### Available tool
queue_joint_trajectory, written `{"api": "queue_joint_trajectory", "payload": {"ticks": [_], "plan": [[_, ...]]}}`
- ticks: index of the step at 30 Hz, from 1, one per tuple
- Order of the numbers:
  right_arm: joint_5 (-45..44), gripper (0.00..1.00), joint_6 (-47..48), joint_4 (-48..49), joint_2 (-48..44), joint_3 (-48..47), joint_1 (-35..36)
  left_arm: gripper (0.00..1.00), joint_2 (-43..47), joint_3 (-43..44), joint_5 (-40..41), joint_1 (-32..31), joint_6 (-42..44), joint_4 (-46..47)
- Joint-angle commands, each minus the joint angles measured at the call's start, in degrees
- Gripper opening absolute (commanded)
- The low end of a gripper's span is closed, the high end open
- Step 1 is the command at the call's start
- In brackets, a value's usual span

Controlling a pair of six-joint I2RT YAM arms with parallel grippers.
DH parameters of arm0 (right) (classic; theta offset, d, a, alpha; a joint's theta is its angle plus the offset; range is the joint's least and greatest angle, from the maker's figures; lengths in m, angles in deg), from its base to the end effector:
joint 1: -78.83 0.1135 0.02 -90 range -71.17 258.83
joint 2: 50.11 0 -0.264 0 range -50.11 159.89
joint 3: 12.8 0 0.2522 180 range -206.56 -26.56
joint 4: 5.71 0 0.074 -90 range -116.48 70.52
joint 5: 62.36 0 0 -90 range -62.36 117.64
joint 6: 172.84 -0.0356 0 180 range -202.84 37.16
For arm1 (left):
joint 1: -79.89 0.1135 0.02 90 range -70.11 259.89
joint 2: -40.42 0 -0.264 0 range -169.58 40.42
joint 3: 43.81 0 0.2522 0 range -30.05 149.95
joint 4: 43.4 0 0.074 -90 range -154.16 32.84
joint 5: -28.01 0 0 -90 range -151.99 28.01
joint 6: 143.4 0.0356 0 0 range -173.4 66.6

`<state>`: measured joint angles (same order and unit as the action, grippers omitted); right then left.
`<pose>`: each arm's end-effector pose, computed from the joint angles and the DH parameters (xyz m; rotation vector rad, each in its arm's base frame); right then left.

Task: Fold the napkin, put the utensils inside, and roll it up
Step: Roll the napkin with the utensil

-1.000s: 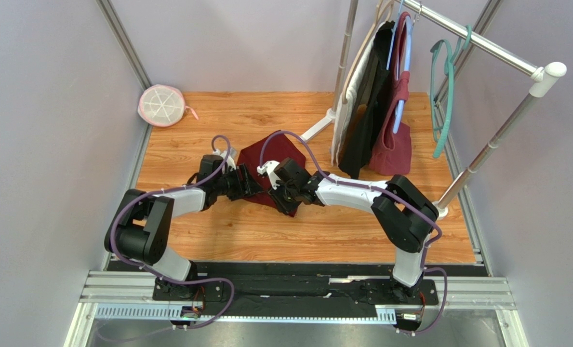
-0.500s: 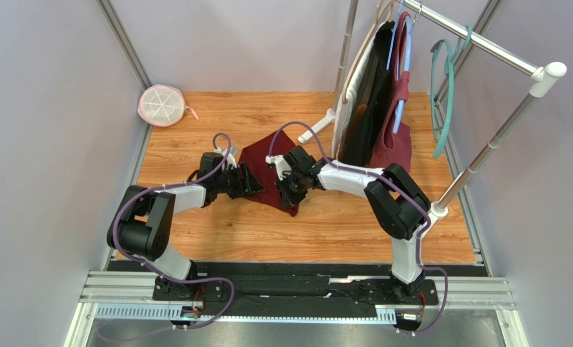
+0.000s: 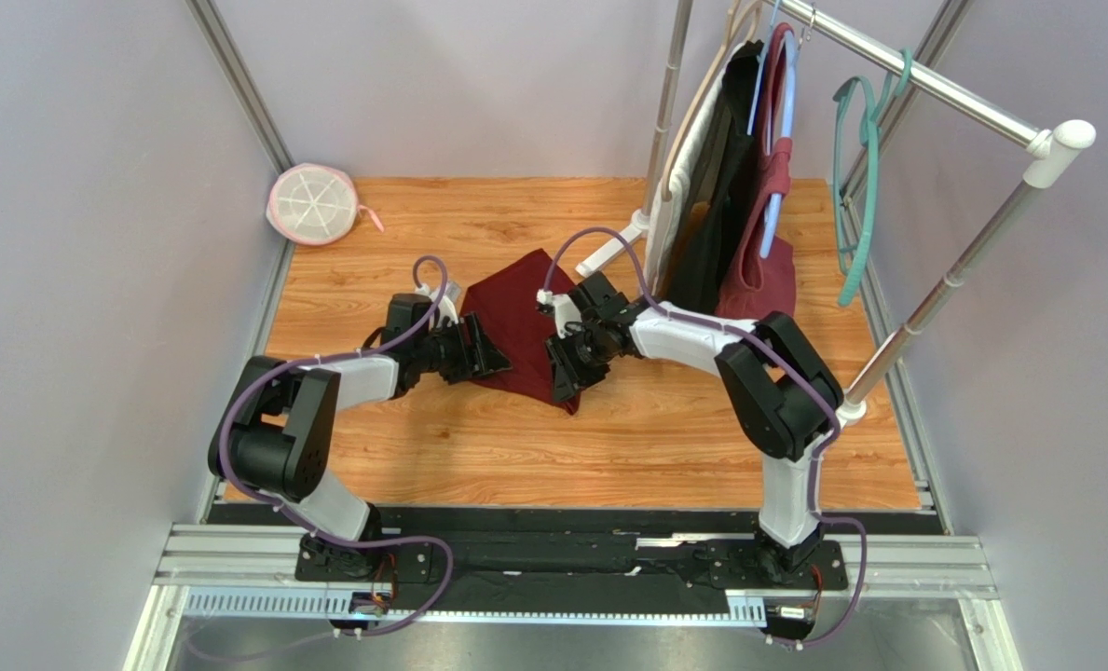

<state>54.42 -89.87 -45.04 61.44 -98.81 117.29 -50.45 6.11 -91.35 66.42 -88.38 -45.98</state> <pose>0.2950 0.2548 0.1545 -0.8995 2.6496 0.8542 0.2786 -0.0847 0.1398 -0.1840 2.4254 -1.0033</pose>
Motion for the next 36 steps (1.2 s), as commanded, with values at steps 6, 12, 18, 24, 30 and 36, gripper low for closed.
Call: {"api": "queue_joint_trajectory", "payload": {"ticks": [6,12,18,24,30,36], "plan": [[-21.1,0.45,9.2,9.7,-13.9,5.7,10.4,0.65,-2.6,0.1,3.3,0.4,3.4,-9.8],[-33.4,0.46,21.4,25.1,-13.0,9.9,18.8,0.65,-3.2,1.5,2.4,0.8,3.5,-12.5],[-37.2,0.46,27.7,31.7,-7.8,10.5,22.7,0.65,-4.4,2.5,0.8,1.8,2.7,-13.4],[-39.1,0.45,29.9,33.3,-4.0,10.8,23.4,0.65,-5.1,3.1,-0.4,2.4,3.1,-14.0],[-41.0,0.43,31.2,34.7,-0.4,10.8,23.4,0.65,-5.5,3.6,-0.7,2.6,3.3,-14.3],[-45.3,0.40,31.8,37.3,2.1,12.1,22.4,0.65,-6.1,4.0,-1.1,2.8,3.5,-14.5]]}}
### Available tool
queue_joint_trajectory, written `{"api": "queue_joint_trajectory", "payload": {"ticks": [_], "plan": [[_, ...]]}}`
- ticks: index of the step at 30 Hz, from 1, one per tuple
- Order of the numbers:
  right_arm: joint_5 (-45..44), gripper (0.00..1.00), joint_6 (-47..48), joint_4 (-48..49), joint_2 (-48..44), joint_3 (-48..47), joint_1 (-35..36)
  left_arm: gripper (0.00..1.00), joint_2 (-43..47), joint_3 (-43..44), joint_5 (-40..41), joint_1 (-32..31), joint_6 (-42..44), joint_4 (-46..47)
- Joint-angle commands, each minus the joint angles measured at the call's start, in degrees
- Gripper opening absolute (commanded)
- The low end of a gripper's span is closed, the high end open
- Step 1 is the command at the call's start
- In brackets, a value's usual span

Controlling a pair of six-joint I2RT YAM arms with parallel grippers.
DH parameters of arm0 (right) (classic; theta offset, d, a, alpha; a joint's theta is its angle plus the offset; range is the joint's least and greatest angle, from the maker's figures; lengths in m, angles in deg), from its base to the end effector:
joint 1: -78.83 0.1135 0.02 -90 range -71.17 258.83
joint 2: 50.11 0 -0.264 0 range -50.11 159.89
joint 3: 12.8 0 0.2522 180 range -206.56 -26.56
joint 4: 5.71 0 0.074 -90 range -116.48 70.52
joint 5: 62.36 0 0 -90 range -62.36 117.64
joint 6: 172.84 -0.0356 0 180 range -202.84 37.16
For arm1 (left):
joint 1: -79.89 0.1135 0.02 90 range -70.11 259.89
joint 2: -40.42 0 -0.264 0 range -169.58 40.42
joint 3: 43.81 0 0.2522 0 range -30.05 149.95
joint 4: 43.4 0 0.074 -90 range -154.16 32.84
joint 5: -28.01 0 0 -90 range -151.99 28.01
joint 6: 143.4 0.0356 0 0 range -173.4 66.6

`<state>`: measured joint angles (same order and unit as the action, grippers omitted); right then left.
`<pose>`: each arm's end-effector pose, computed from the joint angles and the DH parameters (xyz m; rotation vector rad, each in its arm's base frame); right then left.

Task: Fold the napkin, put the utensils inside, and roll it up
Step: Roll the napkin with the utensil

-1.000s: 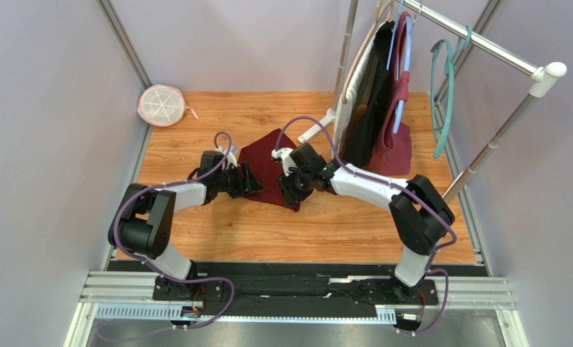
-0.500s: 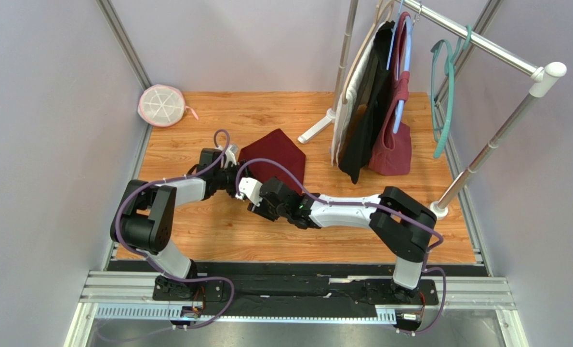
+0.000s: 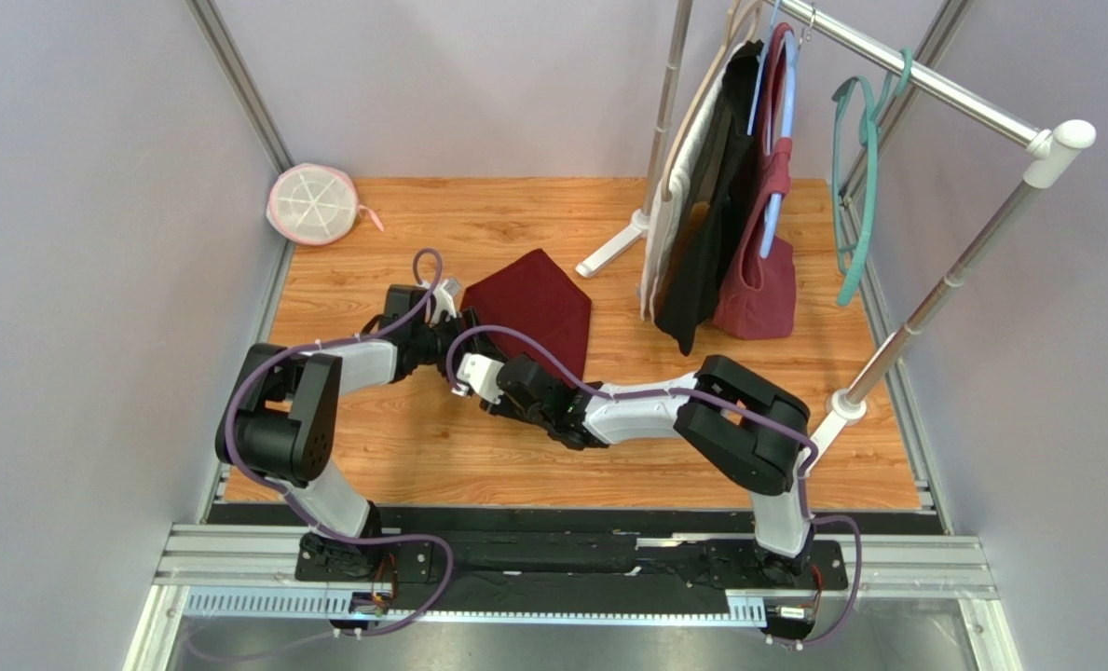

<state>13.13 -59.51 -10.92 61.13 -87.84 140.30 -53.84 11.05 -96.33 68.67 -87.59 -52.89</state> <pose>0.1991 0.3476 0.1389 -1.4298 1.7586 0.0615 0.2928 -0.0786 0.1388 -0.2137 2.5046 -1.0731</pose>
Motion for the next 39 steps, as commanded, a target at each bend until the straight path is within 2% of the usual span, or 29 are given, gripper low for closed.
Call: {"api": "queue_joint_trajectory", "payload": {"ticks": [1,8,10,15,21,29,30,39], "plan": [[-4.5,0.40,1.5,3.5,2.6,1.4,-0.8,0.65,-2.7,-0.9,3.9,0.5,2.8,-7.6],[-3.1,0.37,1.2,3.3,4.0,2.2,-1.9,0.65,-2.9,-0.4,3.4,0.7,3.0,-8.1],[-1.8,0.33,0.8,1.9,4.2,1.9,-2.2,0.65,-2.8,-0.3,3.4,0.7,3.1,-8.0],[4.6,0.10,-0.4,-4.2,3.7,0.5,-2.6,0.68,-2.4,-0.3,2.4,0.8,2.3,-6.0],[11.4,0.00,-3.6,-11.8,2.8,-0.8,-2.6,0.71,-0.6,1.5,2.0,0.9,0.2,-4.7],[19.1,0.00,-7.9,-14.6,1.2,0.7,-2.6,0.75,3.8,4.5,3.8,3.1,-3.3,-3.3],[19.5,0.00,-8.6,-14.8,1.0,0.9,-2.6,0.85,4.0,4.9,4.0,3.4,-3.2,-4.0],[22.1,0.00,-10.6,-15.3,0.7,2.6,-2.5,0.86,6.8,4.9,5.1,7.5,-1.2,-6.3]]}}
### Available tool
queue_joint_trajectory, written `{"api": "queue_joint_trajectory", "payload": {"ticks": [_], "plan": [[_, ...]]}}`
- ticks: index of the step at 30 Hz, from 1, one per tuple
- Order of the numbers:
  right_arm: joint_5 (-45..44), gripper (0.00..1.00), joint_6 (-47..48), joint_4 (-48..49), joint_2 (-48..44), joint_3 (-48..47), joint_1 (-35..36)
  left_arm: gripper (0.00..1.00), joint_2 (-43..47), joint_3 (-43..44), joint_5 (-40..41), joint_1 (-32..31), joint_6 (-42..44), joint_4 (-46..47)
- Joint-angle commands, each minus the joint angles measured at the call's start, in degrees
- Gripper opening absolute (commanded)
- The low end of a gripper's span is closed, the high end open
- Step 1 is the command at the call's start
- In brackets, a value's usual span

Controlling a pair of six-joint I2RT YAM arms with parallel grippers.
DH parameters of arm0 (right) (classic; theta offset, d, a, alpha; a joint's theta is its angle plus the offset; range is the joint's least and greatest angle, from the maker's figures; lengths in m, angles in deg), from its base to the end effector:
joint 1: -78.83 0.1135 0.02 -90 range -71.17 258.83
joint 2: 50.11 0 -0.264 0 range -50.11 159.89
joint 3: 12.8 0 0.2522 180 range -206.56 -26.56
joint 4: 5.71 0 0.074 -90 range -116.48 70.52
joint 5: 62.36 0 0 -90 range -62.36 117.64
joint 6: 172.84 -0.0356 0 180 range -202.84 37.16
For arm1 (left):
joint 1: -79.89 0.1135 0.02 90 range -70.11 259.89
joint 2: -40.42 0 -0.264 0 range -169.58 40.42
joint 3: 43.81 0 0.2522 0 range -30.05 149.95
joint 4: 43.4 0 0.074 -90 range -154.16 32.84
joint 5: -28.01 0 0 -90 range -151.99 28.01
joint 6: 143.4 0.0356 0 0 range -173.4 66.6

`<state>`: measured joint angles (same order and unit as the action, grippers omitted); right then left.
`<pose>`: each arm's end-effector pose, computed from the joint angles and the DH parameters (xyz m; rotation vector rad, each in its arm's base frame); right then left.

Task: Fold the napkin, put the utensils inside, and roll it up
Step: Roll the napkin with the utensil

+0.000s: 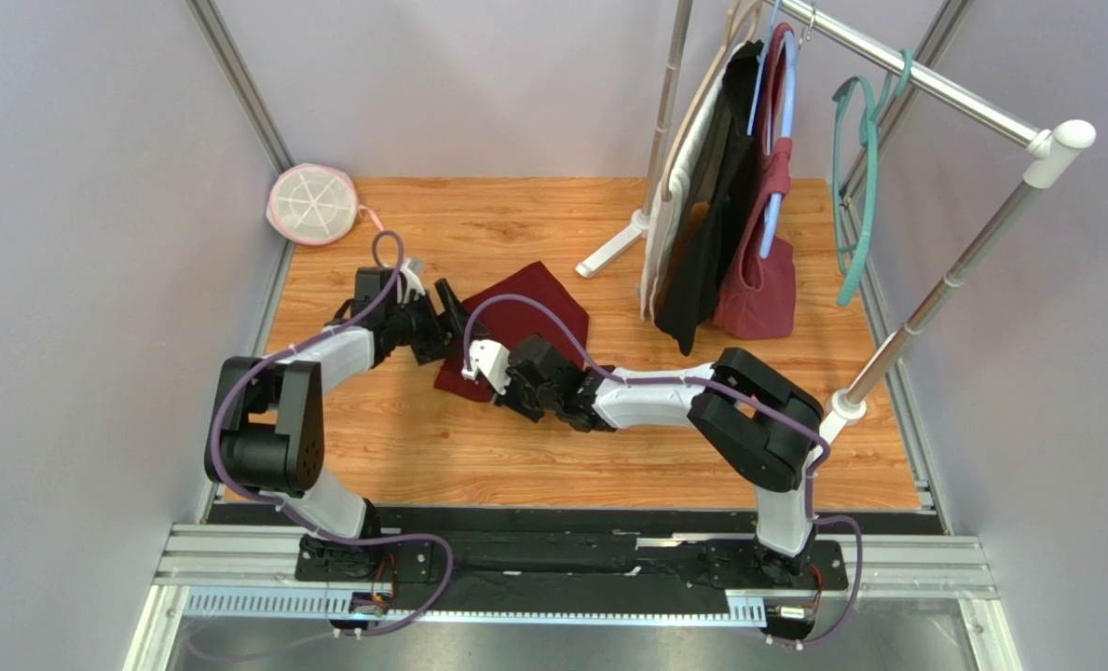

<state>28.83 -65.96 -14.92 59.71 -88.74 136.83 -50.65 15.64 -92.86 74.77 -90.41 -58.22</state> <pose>0.2108 0.3387 0.1464 -1.4397 1.8628 0.3816 0.3089 -0.0460 0.1695 -0.4121 2.4236 -0.9805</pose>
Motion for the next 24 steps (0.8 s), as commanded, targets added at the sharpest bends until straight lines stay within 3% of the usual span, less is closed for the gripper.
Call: {"api": "queue_joint_trajectory", "payload": {"ticks": [1,10,17,24], "plan": [[6.7,0.00,-4.5,-11.4,2.3,3.4,0.9,0.86,5.6,0.0,2.7,1.6,1.8,-0.8],[14.4,0.00,-6.8,-15.4,3.8,0.0,-1.6,0.86,22.3,-10.5,15.2,1.7,3.6,-0.5],[26.6,0.00,-8.6,-22.0,7.6,-7.0,-6.3,0.85,29.3,-15.7,12.9,1.7,5.5,-7.3],[34.3,0.00,-10.0,-26.5,12.7,-12.4,-10.0,0.86,27.3,-17.2,10.5,1.7,4.4,-8.0]]}}
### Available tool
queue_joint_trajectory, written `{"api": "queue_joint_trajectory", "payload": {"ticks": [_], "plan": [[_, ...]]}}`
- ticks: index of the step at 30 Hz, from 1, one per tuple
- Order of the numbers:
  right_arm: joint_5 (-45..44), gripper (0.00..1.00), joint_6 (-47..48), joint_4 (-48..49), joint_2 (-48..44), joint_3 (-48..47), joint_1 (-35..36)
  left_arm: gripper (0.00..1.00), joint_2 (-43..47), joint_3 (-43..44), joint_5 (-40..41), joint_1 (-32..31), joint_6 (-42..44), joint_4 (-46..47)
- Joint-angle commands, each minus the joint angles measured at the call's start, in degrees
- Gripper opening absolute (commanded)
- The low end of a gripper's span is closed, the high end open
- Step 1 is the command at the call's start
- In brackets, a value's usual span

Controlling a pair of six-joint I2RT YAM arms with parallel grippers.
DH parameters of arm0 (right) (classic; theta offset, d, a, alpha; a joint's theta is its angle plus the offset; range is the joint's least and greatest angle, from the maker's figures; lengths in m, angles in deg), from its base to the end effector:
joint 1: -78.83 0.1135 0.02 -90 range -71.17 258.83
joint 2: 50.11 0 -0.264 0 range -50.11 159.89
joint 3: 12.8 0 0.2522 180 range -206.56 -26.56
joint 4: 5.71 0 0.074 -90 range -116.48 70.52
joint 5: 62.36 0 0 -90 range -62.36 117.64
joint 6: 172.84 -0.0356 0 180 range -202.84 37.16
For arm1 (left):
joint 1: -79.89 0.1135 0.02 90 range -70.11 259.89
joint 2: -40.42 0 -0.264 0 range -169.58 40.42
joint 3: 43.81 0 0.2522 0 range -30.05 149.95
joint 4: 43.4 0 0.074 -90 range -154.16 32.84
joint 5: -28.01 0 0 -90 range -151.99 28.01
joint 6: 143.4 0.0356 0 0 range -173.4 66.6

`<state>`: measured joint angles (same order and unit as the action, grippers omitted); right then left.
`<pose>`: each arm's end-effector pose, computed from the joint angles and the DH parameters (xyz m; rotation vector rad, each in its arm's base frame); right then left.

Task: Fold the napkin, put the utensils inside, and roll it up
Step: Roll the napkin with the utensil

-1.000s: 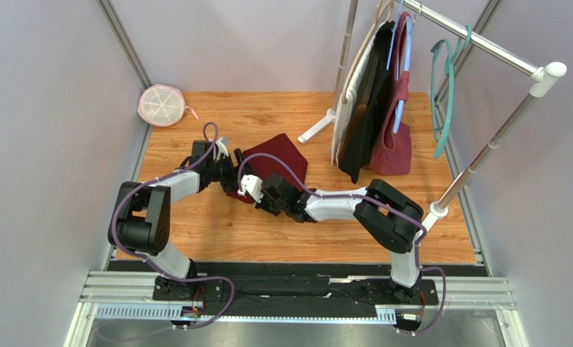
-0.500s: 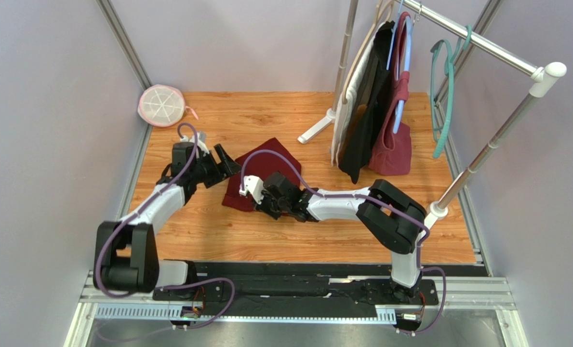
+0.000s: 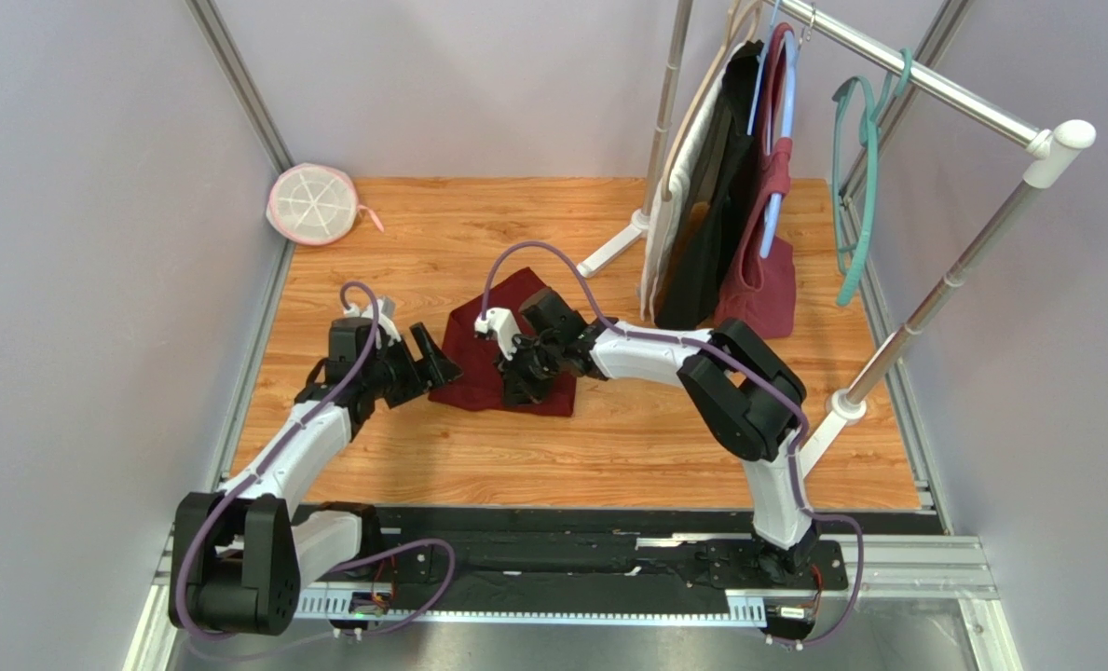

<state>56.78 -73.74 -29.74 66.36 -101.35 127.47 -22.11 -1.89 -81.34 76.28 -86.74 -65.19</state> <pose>0.2680 0.3307 0.1490 -1.4231 2.1105 0.9158 0.2126 -0.0252 0.1864 -0.4341 2.3272 -0.7117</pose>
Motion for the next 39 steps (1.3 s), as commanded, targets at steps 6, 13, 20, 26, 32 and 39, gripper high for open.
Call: {"api": "queue_joint_trajectory", "payload": {"ticks": [6,13,20,26,32,39], "plan": [[9.3,0.00,-3.0,-12.2,9.0,-1.1,-2.9,0.82,-5.8,1.5,-1.5,0.2,1.0,-1.1],[10.1,0.00,-3.8,-12.8,11.2,-1.9,-4.7,0.78,-6.0,1.6,1.2,0.2,0.8,-3.0],[10.2,0.00,-3.7,-13.3,12.2,-2.5,-5.0,0.83,-1.1,0.4,4.3,0.2,0.6,-3.4],[10.1,0.00,-3.7,-13.6,12.4,-2.8,-5.0,0.71,-6.9,1.5,2.4,0.2,0.0,-3.2],[10.1,0.00,-3.7,-13.6,12.5,-2.9,-5.0,0.64,-8.2,2.6,3.4,0.2,-0.5,-2.9],[10.4,0.00,-3.9,-13.8,13.0,-3.1,-5.0,0.57,-12.0,5.8,2.9,0.2,0.7,-3.9]]}}
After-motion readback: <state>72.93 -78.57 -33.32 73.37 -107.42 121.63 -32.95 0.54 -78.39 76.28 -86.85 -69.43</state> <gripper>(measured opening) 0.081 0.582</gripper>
